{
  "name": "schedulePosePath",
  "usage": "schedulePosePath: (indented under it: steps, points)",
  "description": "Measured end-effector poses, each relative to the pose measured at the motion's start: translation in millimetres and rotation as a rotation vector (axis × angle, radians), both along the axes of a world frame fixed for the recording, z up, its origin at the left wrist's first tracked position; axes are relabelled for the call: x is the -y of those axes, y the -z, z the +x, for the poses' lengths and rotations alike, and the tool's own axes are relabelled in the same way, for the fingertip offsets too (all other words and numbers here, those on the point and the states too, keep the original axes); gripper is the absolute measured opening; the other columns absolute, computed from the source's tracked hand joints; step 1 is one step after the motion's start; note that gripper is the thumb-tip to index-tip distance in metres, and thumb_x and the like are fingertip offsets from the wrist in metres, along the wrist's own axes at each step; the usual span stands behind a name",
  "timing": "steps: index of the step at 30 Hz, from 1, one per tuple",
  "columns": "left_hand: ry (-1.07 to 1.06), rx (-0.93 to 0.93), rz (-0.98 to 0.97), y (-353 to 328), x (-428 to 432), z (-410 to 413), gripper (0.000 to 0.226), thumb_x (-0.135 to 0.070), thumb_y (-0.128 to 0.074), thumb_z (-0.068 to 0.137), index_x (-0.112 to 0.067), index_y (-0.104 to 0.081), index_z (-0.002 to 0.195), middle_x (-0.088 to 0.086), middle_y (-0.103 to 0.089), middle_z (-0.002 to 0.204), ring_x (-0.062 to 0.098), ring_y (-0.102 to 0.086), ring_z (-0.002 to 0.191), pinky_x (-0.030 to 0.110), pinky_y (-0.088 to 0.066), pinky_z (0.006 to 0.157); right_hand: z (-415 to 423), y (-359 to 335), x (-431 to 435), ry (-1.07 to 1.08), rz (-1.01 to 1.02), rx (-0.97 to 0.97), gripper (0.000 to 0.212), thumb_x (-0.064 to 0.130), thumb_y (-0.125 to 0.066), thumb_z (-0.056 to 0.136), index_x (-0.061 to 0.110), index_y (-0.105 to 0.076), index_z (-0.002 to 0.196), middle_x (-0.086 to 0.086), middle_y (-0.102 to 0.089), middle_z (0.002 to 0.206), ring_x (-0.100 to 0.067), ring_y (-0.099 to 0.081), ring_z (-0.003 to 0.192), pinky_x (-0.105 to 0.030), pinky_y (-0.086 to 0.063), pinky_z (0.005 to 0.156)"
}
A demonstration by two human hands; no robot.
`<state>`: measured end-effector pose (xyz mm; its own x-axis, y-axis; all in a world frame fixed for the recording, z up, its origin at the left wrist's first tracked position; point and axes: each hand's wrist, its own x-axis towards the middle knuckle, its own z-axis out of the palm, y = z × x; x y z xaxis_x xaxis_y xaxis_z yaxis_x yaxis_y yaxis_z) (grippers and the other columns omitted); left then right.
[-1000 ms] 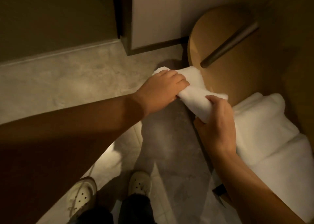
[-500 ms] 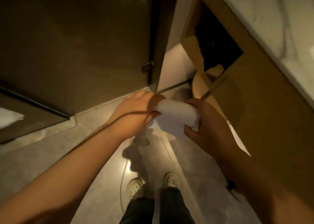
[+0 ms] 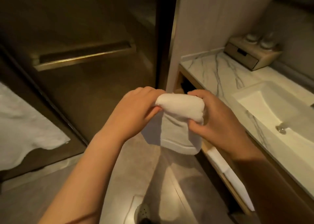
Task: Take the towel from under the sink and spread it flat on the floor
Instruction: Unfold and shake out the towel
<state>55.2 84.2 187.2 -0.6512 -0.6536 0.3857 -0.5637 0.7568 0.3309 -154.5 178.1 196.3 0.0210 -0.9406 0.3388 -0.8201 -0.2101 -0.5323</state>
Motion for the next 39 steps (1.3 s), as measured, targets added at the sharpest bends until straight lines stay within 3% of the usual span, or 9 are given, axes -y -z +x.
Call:
schedulePosePath:
  steps: [3, 11, 18, 22, 25, 31, 33, 36, 39]
  points:
    - [-0.061, -0.033, -0.014, -13.4, -58.4, 10.6, 0.034, -0.034, -0.051, 0.093, -0.032, -0.049, 0.127, -0.006, -0.058, 0.124, 0.014, -0.051, 0.112, 0.032, -0.040, 0.093, 9.9, -13.7, -49.6, -0.046, -0.051, 0.016, 0.061, 0.030, -0.069, 0.072, 0.040, -0.039, 0.125, 0.020, -0.046, 0.113, 0.007, -0.043, 0.103, -0.010, -0.042, 0.072]
    - [-0.210, -0.112, 0.019, -1.0, -224.4, 23.3, 0.033, -0.037, -0.051, 0.093, -0.035, -0.047, 0.125, -0.008, -0.056, 0.126, 0.011, -0.050, 0.113, 0.030, -0.040, 0.095, 31.8, -12.9, -198.3, -0.086, -0.079, 0.050, 0.058, 0.033, -0.073, 0.071, 0.036, -0.043, 0.121, 0.014, -0.048, 0.110, 0.006, -0.047, 0.102, -0.002, -0.042, 0.068]
    - [-0.364, -0.156, 0.021, -1.2, -341.0, 54.1, 0.030, -0.040, -0.058, 0.088, -0.035, -0.050, 0.117, -0.010, -0.055, 0.118, 0.009, -0.052, 0.103, 0.025, -0.047, 0.081, 71.4, -31.2, -305.5, -0.075, -0.068, 0.055, 0.050, 0.044, -0.062, 0.068, 0.035, -0.047, 0.115, 0.015, -0.054, 0.102, -0.003, -0.053, 0.088, -0.006, -0.038, 0.058]
    - [-0.426, -0.251, -0.031, -6.3, -393.6, 81.1, 0.035, -0.038, -0.063, 0.085, -0.031, -0.049, 0.116, -0.008, -0.054, 0.117, 0.009, -0.051, 0.102, 0.015, -0.038, 0.077, 105.6, -37.7, -357.2, -0.047, -0.093, 0.078, 0.049, 0.037, -0.071, 0.073, 0.032, -0.048, 0.116, 0.009, -0.058, 0.105, -0.005, -0.054, 0.089, -0.008, -0.039, 0.066]
    - [-0.477, -0.372, -0.058, -11.2, -434.3, 107.5, 0.034, -0.037, -0.068, 0.082, -0.031, -0.045, 0.105, -0.012, -0.047, 0.103, 0.007, -0.048, 0.091, 0.012, -0.040, 0.065, 140.4, -38.1, -397.5, 0.010, -0.112, 0.114, 0.051, 0.041, -0.074, 0.074, 0.033, -0.047, 0.117, 0.011, -0.057, 0.107, -0.008, -0.057, 0.093, -0.015, -0.049, 0.071]
    - [-0.345, -0.421, 0.121, -1.0, -528.3, 172.8, 0.029, -0.038, -0.065, 0.084, -0.024, -0.052, 0.106, -0.009, -0.057, 0.102, 0.008, -0.056, 0.087, 0.025, -0.052, 0.067, 234.8, -34.3, -467.3, 0.135, -0.146, 0.262, 0.052, 0.047, -0.075, 0.074, 0.028, -0.051, 0.117, 0.005, -0.062, 0.112, -0.010, -0.060, 0.096, -0.023, -0.053, 0.080]
    - [-0.326, -0.434, 0.175, 2.5, -557.1, 190.8, 0.032, -0.037, -0.062, 0.087, -0.024, -0.051, 0.114, -0.013, -0.055, 0.107, 0.004, -0.054, 0.092, 0.017, -0.047, 0.070, 261.2, -33.1, -484.8, 0.171, -0.151, 0.290, 0.045, 0.040, -0.074, 0.077, 0.024, -0.054, 0.114, 0.007, -0.062, 0.106, -0.008, -0.058, 0.090, -0.017, -0.050, 0.077]
    - [-0.327, -0.498, 0.319, 1.7, -592.8, 212.6, 0.035, -0.038, -0.056, 0.090, -0.028, -0.047, 0.122, -0.020, -0.049, 0.110, -0.003, -0.052, 0.099, 0.008, -0.042, 0.076, 286.6, -34.0, -516.9, 0.191, -0.107, 0.240, 0.046, 0.047, -0.071, 0.076, 0.033, -0.051, 0.114, 0.019, -0.052, 0.102, -0.002, -0.053, 0.088, -0.005, -0.035, 0.071]
    - [-0.312, -0.556, 0.479, -2.8, -623.0, 223.5, 0.034, -0.033, -0.053, 0.093, -0.028, -0.046, 0.126, -0.016, -0.052, 0.117, -0.001, -0.055, 0.106, 0.019, -0.049, 0.084, 297.1, -38.9, -549.1, 0.161, -0.022, 0.284, 0.052, 0.056, -0.066, 0.077, 0.035, -0.051, 0.122, 0.021, -0.053, 0.110, -0.003, -0.054, 0.097, -0.016, -0.042, 0.080]
